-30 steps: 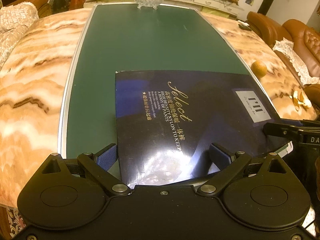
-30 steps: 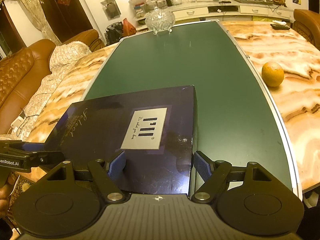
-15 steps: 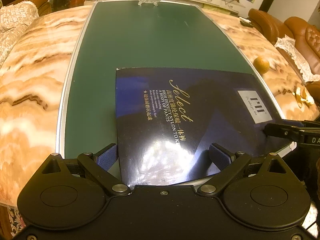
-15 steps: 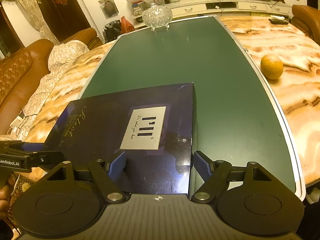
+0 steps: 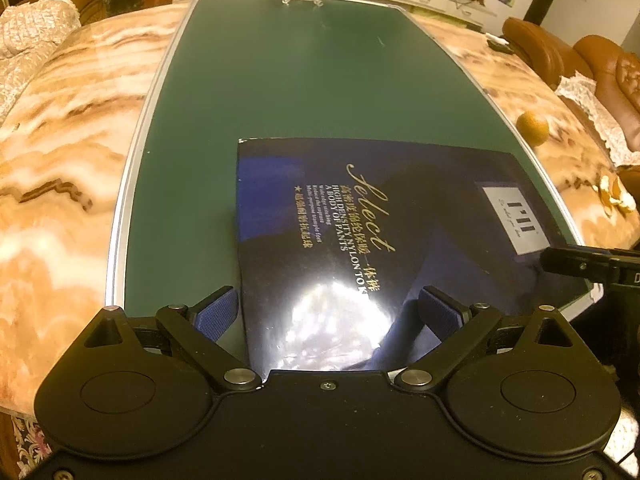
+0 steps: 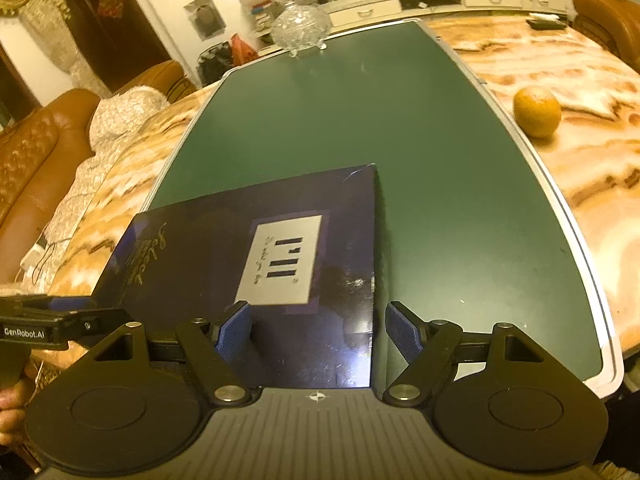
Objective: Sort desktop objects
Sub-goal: 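Lower the dark blue box onto the black tray with both grippers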
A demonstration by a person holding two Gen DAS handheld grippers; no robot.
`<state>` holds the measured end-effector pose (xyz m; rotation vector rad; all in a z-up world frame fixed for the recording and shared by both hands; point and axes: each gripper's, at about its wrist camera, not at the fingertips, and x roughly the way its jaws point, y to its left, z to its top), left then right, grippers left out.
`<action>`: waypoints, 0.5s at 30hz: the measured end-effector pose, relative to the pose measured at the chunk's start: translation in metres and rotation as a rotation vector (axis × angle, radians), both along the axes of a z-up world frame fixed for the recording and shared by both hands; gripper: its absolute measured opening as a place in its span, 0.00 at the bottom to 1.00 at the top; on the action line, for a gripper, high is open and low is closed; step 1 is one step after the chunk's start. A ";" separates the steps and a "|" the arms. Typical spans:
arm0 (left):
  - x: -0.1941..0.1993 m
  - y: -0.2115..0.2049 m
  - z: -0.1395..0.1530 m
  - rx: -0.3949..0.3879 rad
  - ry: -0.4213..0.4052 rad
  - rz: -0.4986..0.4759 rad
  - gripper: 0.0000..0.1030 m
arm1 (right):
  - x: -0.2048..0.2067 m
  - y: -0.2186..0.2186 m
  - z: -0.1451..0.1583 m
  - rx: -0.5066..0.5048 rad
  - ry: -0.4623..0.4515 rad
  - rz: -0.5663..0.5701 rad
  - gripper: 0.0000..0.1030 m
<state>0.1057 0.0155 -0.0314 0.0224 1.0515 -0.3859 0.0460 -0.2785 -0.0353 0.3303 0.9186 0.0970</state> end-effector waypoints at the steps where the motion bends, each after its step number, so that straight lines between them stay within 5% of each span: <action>1: 0.000 0.000 0.000 0.002 0.001 0.003 0.95 | -0.001 0.000 0.001 -0.012 -0.002 -0.011 0.76; 15: -0.028 -0.034 0.021 0.148 -0.155 0.008 0.98 | -0.014 0.055 0.020 -0.164 -0.065 0.048 0.76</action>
